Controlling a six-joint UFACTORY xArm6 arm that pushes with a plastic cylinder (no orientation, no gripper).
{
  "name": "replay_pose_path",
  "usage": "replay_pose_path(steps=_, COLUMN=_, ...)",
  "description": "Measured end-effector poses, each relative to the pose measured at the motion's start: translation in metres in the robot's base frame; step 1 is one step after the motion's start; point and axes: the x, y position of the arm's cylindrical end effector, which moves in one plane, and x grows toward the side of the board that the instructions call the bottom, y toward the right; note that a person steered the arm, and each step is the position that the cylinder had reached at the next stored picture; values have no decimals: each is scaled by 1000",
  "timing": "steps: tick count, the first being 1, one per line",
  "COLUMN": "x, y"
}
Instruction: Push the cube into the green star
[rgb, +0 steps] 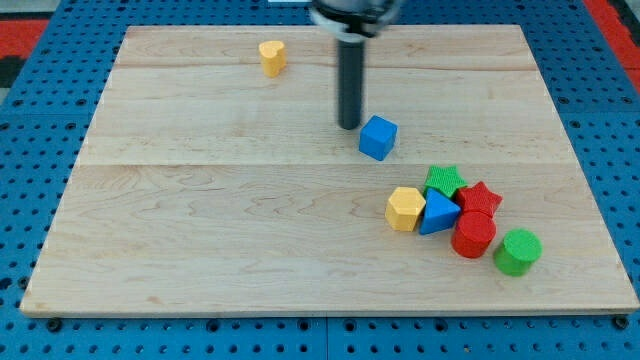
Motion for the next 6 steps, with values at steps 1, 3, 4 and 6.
replay_pose_path(steps=1, x=43, y=39)
replay_pose_path(steps=3, x=-28, y=40)
replay_pose_path(steps=4, x=-114, y=30)
replay_pose_path(steps=6, x=-176, y=-84)
